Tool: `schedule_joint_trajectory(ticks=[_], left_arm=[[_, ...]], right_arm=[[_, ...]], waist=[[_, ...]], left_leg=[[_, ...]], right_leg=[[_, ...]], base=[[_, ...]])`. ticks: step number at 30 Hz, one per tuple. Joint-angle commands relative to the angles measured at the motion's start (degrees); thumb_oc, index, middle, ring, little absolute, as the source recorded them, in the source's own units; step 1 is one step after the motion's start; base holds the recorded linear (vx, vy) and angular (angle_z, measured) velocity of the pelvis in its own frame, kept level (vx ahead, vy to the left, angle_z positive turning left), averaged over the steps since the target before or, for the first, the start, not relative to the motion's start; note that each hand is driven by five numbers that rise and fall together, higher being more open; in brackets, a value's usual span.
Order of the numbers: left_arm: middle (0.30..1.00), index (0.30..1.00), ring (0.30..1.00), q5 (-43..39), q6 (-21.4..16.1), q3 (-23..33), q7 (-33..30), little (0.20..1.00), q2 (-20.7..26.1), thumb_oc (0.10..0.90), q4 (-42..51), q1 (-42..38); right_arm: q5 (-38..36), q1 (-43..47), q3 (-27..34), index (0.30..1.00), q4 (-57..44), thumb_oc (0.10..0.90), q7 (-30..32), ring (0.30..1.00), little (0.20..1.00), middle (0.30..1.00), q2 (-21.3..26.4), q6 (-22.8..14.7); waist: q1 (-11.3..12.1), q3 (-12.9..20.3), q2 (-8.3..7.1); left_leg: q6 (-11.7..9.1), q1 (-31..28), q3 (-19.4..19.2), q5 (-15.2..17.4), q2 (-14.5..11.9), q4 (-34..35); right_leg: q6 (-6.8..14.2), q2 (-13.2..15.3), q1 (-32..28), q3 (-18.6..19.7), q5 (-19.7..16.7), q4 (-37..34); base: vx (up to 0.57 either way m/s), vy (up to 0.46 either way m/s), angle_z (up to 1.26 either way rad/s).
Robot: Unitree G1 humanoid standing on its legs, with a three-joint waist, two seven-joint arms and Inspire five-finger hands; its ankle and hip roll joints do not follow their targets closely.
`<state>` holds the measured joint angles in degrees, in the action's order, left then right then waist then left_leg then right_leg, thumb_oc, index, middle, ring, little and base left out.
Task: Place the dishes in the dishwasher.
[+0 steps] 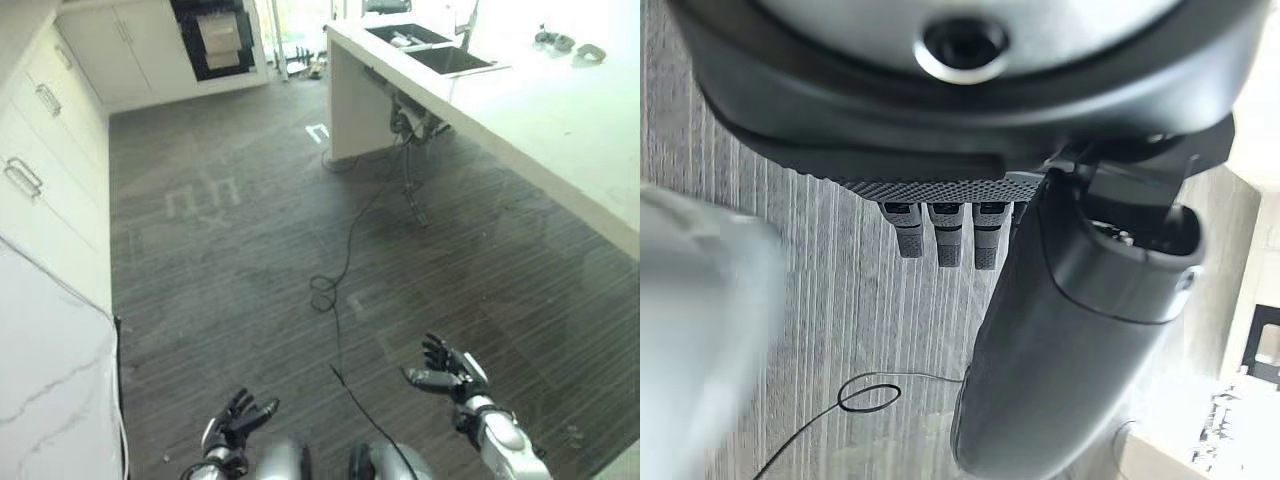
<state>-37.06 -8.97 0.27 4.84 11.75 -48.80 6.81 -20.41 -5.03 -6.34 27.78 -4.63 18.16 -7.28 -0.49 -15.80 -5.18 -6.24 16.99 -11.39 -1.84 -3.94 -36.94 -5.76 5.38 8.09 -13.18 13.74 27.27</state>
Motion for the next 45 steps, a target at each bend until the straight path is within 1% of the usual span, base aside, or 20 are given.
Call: schedule_joint_trajectory(ticks=[1, 6, 11, 15, 16, 18, 20, 22, 24, 27, 28, 29, 31, 33, 34, 40, 42, 43, 44, 45], left_arm=[[0.9, 0.9, 0.9, -1.12, -5.52, 0.25, 2.09, 0.9, 0.3, 0.8, 5.8, -0.06], [0.9, 0.9, 0.9, -0.53, -7.7, -1.47, 2.1, 0.9, 0.04, 0.8, 8.25, 4.1], [0.9, 0.9, 0.9, 0.8, -6.58, -0.49, 1.26, 0.9, -0.01, 0.8, 6.81, 4.9], [0.9, 0.9, 0.9, 4.2, -4.4, 0.77, 1.52, 0.9, 0.74, 0.8, 5.73, 4.29], [0.9, 0.9, 0.9, 4.81, -3.69, 0.53, 1.28, 0.9, 1.1, 0.8, 5.59, 3.84], [0.9, 0.9, 0.9, 4.9, -2.75, 0.03, 1.11, 0.9, 1.56, 0.8, 5.12, 3.11], [0.9, 0.9, 0.9, 5.4, -2.05, -0.56, 0.84, 0.9, 2.02, 0.8, 4.74, 2.23], [0.9, 0.9, 0.9, 5.53, -1.6, -1.5, 0.7, 0.9, 2.64, 0.8, 4.66, 1.47], [0.9, 0.9, 0.9, 3.98, -1.1, -2.55, -0.63, 0.9, 2.78, 0.8, 4.77, 0.49], [0.9, 0.9, 0.9, 3.87, -1.07, -2.56, -0.63, 0.9, 2.79, 0.8, 4.75, 0.44], [0.9, 0.9, 0.9, 4.86, 0.41, -1.01, 0.44, 0.9, 3.13, 0.8, 5.67, -0.57], [0.9, 0.9, 0.9, 4.94, 0.65, -0.72, 0.68, 0.9, 3.3, 0.8, 6.1, -0.31], [0.9, 0.9, 0.9, 4.75, 0.39, -0.36, 1.77, 0.9, 3.65, 0.8, 6.02, 0.4], [0.9, 0.9, 0.9, 5.15, -0.59, -0.76, 2.54, 0.9, 3.53, 0.8, 5.66, 0.95], [0.9, 0.9, 0.9, 5.5, -0.65, -0.89, 2.93, 0.9, 3.6, 0.8, 5.53, 1.09], [0.9, 0.9, 0.9, 5.8, 0.13, -0.29, 4.15, 0.9, 2.05, 0.8, 4.89, 2.07], [0.9, 0.9, 0.9, 6.16, -0.24, -0.46, 4.05, 0.9, 1.45, 0.8, 4.62, 2.27], [0.9, 0.9, 0.9, 6.0, -0.52, -0.6, 3.8, 0.9, 1.0, 0.8, 4.66, 2.39], [0.9, 0.9, 0.9, 5.35, -1.34, -1.02, 3.75, 0.9, 0.48, 0.8, 5.41, 2.4], [0.9, 0.9, 0.9, 5.77, -2.07, -1.37, 3.91, 0.9, 0.23, 0.8, 5.8, 2.62]], right_arm=[[0.3, -0.78, 2.05, 0.9, -3.92, 0.8, -1.18, 0.9, 0.9, 0.9, 2.21, -4.93], [-0.82, -3.77, 3.35, 0.9, -8.5, 0.8, -2.99, 0.9, 0.9, 0.9, 3.93, -4.39], [-1.23, -5.09, 3.05, 0.9, -8.86, 0.8, -3.98, 0.9, 0.9, 0.9, 3.93, -3.81], [-0.4, -5.51, 2.71, 0.9, -8.47, 0.8, -3.41, 0.9, 0.9, 0.9, 1.69, -2.82], [-0.32, -5.09, 2.66, 0.9, -8.45, 0.8, -2.69, 0.9, 0.9, 0.9, 1.08, -2.47], [-0.41, -4.35, 2.46, 0.9, -8.37, 0.8, -1.92, 0.9, 0.9, 0.9, 0.23, -2.1], [-0.4, -4.35, 2.21, 0.9, -8.92, 0.8, -1.26, 0.9, 0.9, 0.9, -0.32, -1.93], [-0.71, -4.41, 1.27, 0.9, -9.23, 0.8, -0.02, 0.9, 0.9, 0.9, -0.48, -2.24], [-1.41, -3.22, 0.03, 0.9, -7.93, 0.8, 0.74, 0.9, 0.9, 0.9, -0.11, -2.82], [-1.46, -3.17, 0.01, 0.9, -7.91, 0.8, 0.75, 0.9, 0.9, 0.9, -0.08, -2.79], [-1.26, -5.59, 1.54, 0.9, -8.81, 0.8, -1.05, 0.9, 0.9, 0.9, 1.09, -4.06], [-1.62, -6.16, 1.89, 0.9, -8.86, 0.8, -1.52, 0.9, 0.9, 0.9, 1.28, -4.46], [-1.7, -7.29, 2.65, 0.9, -8.5, 0.8, -2.83, 0.9, 0.9, 0.9, 1.52, -5.84], [0.08, -7.16, 2.39, 0.9, -8.18, 0.8, -2.65, 0.9, 0.9, 0.9, 1.38, -7.06], [0.58, -7.1, 2.27, 0.9, -8.09, 0.8, -2.23, 0.9, 0.9, 0.9, 1.3, -7.31], [1.08, -5.19, 0.98, 0.9, -11.41, 0.8, -0.1, 0.9, 0.9, 0.9, 3.12, -4.52], [1.57, -4.81, 0.97, 0.9, -11.74, 0.8, -0.08, 0.9, 0.9, 0.9, 3.68, -4.1], [1.64, -4.57, 1.04, 0.9, -11.99, 0.8, -0.22, 0.9, 0.9, 0.9, 4.18, -3.48], [1.76, -4.26, 1.11, 0.9, -12.46, 0.8, -1.04, 0.9, 0.9, 0.9, 5.12, -3.02], [1.88, -4.47, 1.22, 0.9, -12.7, 0.8, -1.53, 0.9, 0.9, 0.9, 5.71, -3.21]], waist=[[-0.2, 0.79, 1.67], [2.0, 0.69, 7.12], [1.93, 2.31, 6.52], [3.47, 5.88, 4.46], [3.27, 6.72, 4.07], [1.91, 7.5, 4.22], [0.77, 7.44, 5.74], [-0.05, 6.51, 6.2], [-0.8, 5.34, 6.31], [-0.94, 5.18, 6.35], [-2.86, 3.39, 4.8], [-3.98, 2.85, 4.36], [-6.1, 2.0, 3.02], [-6.94, 1.73, 3.37], [-6.89, 1.94, 2.72], [-6.74, 5.35, 2.73], [-7.06, 6.56, 3.37], [-7.0, 6.83, 3.76], [-6.91, 7.25, 2.88], [-6.42, 7.14, 2.43]], left_leg=[[2.43, -5.98, -6.27, 1.17, -1.53, 17.09], [-1.59, 3.1, -0.34, -5.1, -7.52, 19.76], [0.26, 0.95, -2.87, -0.41, -7.06, 19.76], [4.38, -0.49, -4.06, 5.25, -3.66, 19.76], [5.39, -1.11, -3.93, 6.25, -2.93, 19.76], [7.23, -3.45, -2.93, 8.68, -1.49, 19.76], [8.76, -5.5, -1.53, 10.59, -0.82, 19.76], [10.12, -7.47, -0.27, 12.48, 0.79, 19.76], [10.18, -8.72, 1.05, 12.79, 2.03, 19.76], [10.13, -8.85, 1.25, 12.77, 2.06, 19.76], [8.92, -12.37, 3.04, 14.48, 4.54, 19.76], [8.82, -13.21, 3.79, 15.05, 5.14, 19.76], [9.13, -16.37, 5.78, 17.62, 7.71, 19.76], [9.84, -18.43, 7.41, 19.41, 8.56, 19.76], [10.1, -19.14, 7.94, 20.25, 9.41, 19.76], [8.95, -26.28, 9.66, 23.33, 9.83, 19.76], [6.8, -29.41, 7.9, 19.7, 8.0, 19.76], [4.56, -32.41, 6.23, 13.77, 6.18, 19.76], [0.94, -30.26, 4.75, 3.76, 5.1, 9.75], [-0.04, -25.7, 4.8, 1.09, 5.25, 3.08]], right_leg=[[6.45, -0.78, -9.62, 1.05, 0.76, -10.08], [6.27, -5.6, -14.25, 1.66, 4.66, -10.08], [7.26, -3.52, -18.18, 2.3, 7.14, -10.08], [10.73, -0.33, -23.04, 2.63, 7.9, -10.08], [11.99, 0.29, -24.01, 2.09, 5.17, -10.08], [15.11, 0.97, -23.95, 0.48, -6.91, -8.32], [16.45, 3.0, -14.96, 1.16, -14.32, 9.51], [15.7, 4.97, -6.57, 1.54, -16.06, 22.25], [13.26, 2.76, -2.27, 0.0, -12.41, 18.05], [13.15, 2.5, -2.52, -0.25, -12.18, 17.38], [12.44, 0.43, 0.96, -3.5, -11.12, -7.45], [13.05, 1.08, 2.26, -3.32, -12.8, -10.08], [15.21, 4.84, 10.52, 1.21, -15.79, -10.08], [15.18, 5.15, 13.35, 2.17, -17.56, -10.08], [15.34, 5.24, 14.07, 2.7, -15.17, -10.08], [13.27, 3.32, 9.1, 1.74, -15.65, -10.08], [11.71, 2.56, 7.8, 0.64, -13.89, -10.08], [10.61, 1.77, 6.34, 0.36, -12.4, -10.08], [8.65, 1.85, 4.2, 0.74, -10.08, -10.08], [7.93, 1.84, 2.69, 1.18, -9.04, -10.08]], base=[[0.35, 0.146, 0.02], [0.33, 0.181, 0.07], [0.34, 0.215, -0.27], [0.39, 0.267, -0.17], [0.27, 0.244, 0.01], [0.24, 0.276, 0.04], [0.15, 0.289, 0.28], [0.16, 0.219, 0.47], [0.17, 0.044, 0.34], [0.17, -0.093, 0.42], [0.53, -0.313, 0.74], [0.64, -0.374, 0.45], [0.48, -0.249, 0.34], [0.47, -0.213, 0.49], [0.41, -0.216, 0.45], [0.42, -0.227, 0.17], [0.36, -0.167, 0.2], [0.42, -0.264, 0.11], [0.44, -0.296, -0.07], [0.36, -0.276, -0.16]])
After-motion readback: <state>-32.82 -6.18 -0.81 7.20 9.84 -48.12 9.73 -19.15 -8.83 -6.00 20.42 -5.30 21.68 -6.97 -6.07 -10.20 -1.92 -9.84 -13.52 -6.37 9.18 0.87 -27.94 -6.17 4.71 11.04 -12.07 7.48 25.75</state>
